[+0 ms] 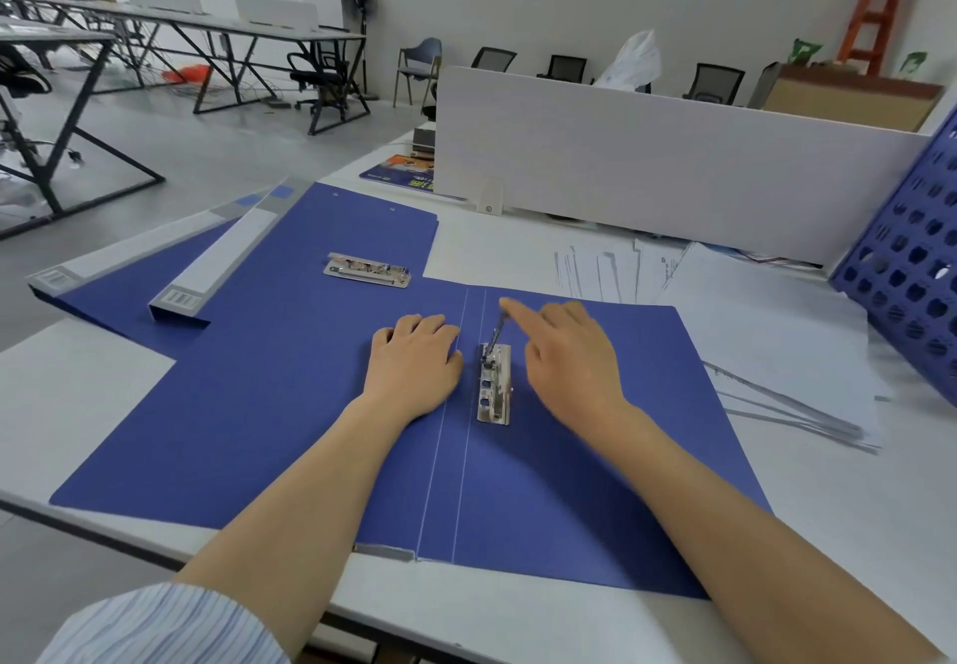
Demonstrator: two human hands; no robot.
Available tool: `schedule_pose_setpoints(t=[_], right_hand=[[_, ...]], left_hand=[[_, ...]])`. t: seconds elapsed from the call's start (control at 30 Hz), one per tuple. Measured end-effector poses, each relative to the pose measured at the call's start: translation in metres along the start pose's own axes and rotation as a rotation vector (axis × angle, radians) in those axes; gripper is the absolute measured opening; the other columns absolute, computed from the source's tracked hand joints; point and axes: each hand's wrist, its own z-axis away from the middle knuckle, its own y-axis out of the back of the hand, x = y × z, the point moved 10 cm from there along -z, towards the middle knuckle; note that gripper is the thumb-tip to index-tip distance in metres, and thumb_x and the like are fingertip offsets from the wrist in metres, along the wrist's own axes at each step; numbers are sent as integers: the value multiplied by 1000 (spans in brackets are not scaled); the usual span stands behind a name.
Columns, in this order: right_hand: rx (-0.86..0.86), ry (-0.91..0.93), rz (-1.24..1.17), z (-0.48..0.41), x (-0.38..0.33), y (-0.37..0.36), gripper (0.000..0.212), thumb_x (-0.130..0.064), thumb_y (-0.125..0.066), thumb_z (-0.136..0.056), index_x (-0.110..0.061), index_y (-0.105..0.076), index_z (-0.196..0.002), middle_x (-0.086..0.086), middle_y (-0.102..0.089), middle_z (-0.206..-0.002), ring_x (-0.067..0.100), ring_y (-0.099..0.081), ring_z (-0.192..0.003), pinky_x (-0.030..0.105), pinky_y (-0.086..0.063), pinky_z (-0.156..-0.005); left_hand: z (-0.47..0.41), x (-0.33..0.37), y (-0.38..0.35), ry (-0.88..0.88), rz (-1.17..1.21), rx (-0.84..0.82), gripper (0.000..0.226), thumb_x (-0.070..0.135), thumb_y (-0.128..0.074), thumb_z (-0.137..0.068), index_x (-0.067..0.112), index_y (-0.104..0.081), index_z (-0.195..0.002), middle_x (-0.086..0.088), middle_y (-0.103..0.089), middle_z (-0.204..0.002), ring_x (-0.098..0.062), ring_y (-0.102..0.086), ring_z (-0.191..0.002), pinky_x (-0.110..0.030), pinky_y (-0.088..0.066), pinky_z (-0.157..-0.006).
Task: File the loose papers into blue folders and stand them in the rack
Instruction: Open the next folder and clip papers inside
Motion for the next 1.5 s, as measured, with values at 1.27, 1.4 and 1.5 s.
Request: schedule_pose_setpoints(t=[1.27,1.4,1.5], right_hand=[[-556,-870,148,132,245,32,65,-63,-32,-88,-22,-35,-138,11,-32,-146,32,-20,-138,54,-12,-113],[-600,-624,64,114,211,11,71,-67,-44,-81,-31,-28,-141,5,-13,-156,27,1,-145,52,-2,-114],[-611,-659,37,111,211,5,73,-71,-44,-77,-30,-32,-137,7,-26,-150,30,-15,-140,51,-13,-114]], left_hand=[[7,-20,41,302,14,45,25,20,-38,-90,12,-61,-91,-8,-62,-110,-30,-51,-109,-41,-33,-100],[0,78,37,123,72,95,35,26,-39,-91,17,-56,-120,-6,-54,-128,-29,-47,-118,-38,-36,-95],[-5,153,15,-59,70,31,40,33,-37,-93,19,-48,-130,-3,-47,-136,-26,-40,-125,-39,-33,-99]])
